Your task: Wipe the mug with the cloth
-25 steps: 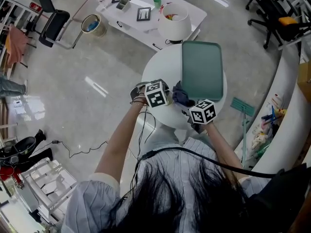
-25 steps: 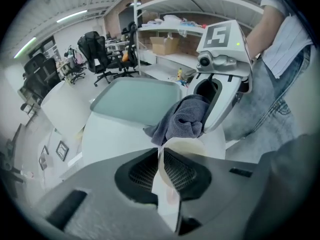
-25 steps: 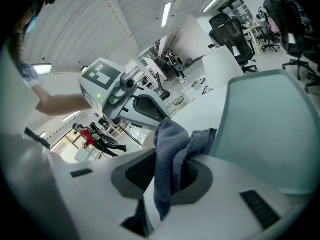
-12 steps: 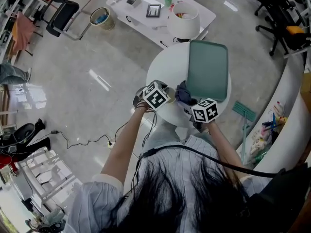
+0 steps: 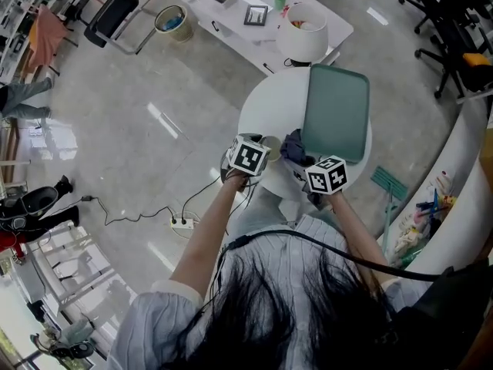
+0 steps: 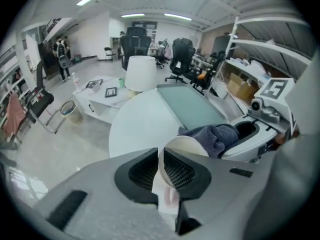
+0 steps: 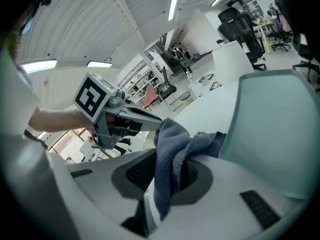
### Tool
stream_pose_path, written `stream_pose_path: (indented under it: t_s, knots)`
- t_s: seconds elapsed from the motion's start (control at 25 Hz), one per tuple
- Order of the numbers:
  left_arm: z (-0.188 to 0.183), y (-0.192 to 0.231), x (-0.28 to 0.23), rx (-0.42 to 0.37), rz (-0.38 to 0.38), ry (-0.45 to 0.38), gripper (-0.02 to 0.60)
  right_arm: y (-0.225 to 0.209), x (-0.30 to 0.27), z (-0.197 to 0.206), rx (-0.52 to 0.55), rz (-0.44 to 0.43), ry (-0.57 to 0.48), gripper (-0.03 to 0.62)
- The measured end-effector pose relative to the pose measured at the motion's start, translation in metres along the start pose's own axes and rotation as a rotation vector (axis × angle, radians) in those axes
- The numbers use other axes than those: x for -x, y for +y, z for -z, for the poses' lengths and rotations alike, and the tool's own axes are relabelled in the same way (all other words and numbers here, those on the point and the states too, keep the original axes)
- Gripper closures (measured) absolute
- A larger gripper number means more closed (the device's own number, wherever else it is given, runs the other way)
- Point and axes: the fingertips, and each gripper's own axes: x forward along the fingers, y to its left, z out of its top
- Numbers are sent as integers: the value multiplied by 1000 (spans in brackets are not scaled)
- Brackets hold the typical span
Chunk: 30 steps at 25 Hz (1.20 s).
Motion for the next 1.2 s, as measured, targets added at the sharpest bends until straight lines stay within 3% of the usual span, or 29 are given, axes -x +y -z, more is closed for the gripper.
stream_pose_path:
  t_s: [0.24,0.52,0.64,0.72,0.84,0.96,1.0,1.08,1.2]
  knots:
    - [5,16,20,258,-104,-56,535,1,-2,0,6,-3,11,514]
    - [19,19,24,642,-154,-154,534,0,-3,0,-6,5,9,514]
    - [21,19,25,760,-167,-182,534,0,-3,0,-8,4,10,514]
    - [23,19,25,797,-186,-189,534,0,-3,1,-7,2,12,514]
    - [22,19,25,793,-202,-194,534,-1,-4,0,-10,-1,13,514]
    - [18,19,23,727,-150,-196,532,-1,-4,0,-10,-2,15,514]
    - [16,17,22,689,-124,-188,530,-1,-4,0,-11,-2,15,514]
    - [13,12,23,590,-74,-161,468,-1,-3,1,-12,-2,14,514]
    - [0,9,29,358,-31,-128,446,0,-3,0,-15,0,14,514]
